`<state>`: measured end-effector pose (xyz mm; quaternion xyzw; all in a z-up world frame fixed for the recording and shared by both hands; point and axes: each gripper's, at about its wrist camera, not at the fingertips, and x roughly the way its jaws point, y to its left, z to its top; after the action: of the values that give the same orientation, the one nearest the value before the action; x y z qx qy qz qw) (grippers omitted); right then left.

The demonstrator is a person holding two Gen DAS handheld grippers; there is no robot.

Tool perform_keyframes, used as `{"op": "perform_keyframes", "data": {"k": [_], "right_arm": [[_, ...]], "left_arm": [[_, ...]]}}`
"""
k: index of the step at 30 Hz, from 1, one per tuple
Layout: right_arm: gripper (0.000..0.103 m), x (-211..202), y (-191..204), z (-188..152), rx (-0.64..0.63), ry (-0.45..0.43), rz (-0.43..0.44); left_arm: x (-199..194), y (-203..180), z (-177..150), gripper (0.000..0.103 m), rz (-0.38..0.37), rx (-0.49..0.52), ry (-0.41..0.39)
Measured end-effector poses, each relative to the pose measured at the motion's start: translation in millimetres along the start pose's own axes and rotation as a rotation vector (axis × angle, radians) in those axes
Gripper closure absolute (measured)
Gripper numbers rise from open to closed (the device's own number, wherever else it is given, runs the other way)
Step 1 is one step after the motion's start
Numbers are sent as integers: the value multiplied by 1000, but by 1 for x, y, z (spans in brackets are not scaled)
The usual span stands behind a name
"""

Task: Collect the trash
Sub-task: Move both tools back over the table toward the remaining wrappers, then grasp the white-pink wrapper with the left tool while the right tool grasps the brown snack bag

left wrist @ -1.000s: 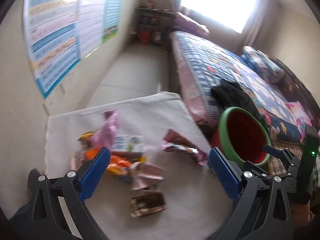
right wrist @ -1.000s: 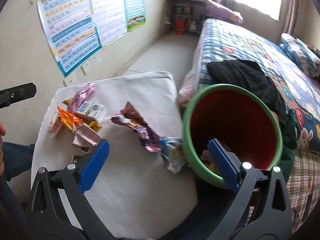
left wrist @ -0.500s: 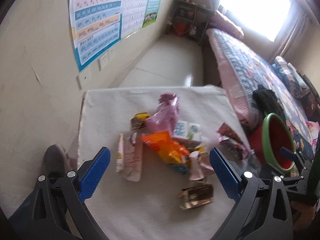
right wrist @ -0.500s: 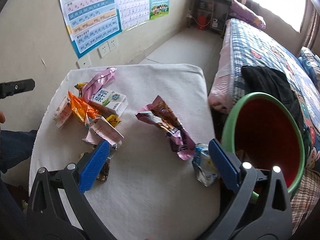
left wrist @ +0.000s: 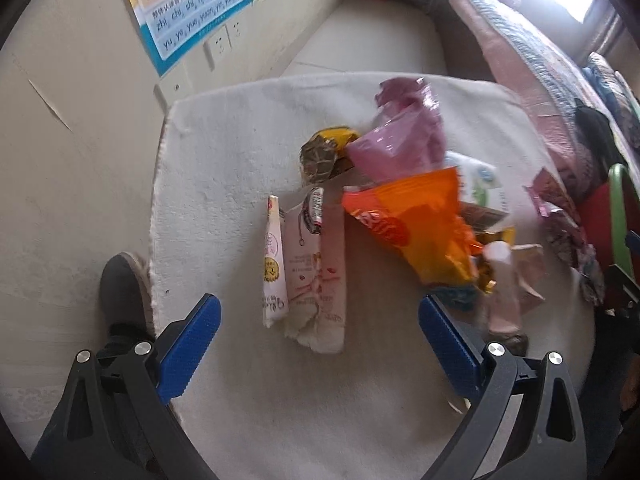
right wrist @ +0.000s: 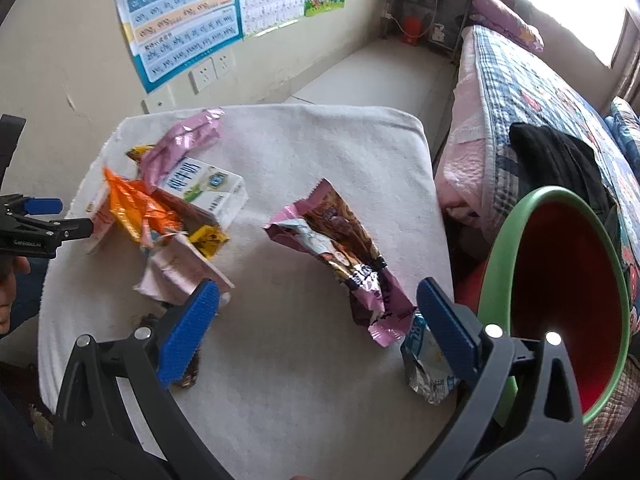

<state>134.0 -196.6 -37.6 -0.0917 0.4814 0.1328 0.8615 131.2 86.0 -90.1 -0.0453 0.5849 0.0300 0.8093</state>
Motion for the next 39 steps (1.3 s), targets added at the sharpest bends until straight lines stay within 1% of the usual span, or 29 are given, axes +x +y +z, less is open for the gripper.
{"op": "perform_keyframes", "data": {"k": [3,8,11,14,16,17,19,20,22,23,24,25,28,35,39], "right_arm": [[6,14,-2,1,-12,22,-18],[6,37,0,5,-76,51,-64],[6,49,0,6,-95,60,-77],[9,59,-3,9,-101,66,-87],[14,68,-6,10,-101,84,-85],[15,73,-7,11,-100,92,-81],[22,80,-8,11,-102,106,-76],[27,83,-8,11,-102,113,-69],[45,86,-6,10,-102,123,-55],[51,83,-5,9,-105,112,-60],[62,81,-4,9,-107,102,-62],[64,78,-4,9,-105,96,-61],[67,70,-5,9,-90,88,-37],[67,38,-8,11,-26,44,15],[67,19,-5,10,-7,21,28]], "left_arm": [[12,0,3,8,41,0,5],[26,2,4,8,58,0,12],[32,5,4,9,49,-8,24],[37,5,3,14,44,2,28],[41,5,2,22,33,-4,33],[41,4,2,24,28,-7,34],[42,4,3,37,21,-7,34],[43,3,3,40,15,-8,35],[43,5,4,55,6,-19,35],[43,6,5,57,2,-30,33],[39,5,5,59,-4,-39,25],[37,5,5,62,-8,-39,19],[27,3,5,64,-18,-47,-1],[4,11,-3,64,-75,-130,-29],[-11,14,-9,64,-96,-146,-53]]}}
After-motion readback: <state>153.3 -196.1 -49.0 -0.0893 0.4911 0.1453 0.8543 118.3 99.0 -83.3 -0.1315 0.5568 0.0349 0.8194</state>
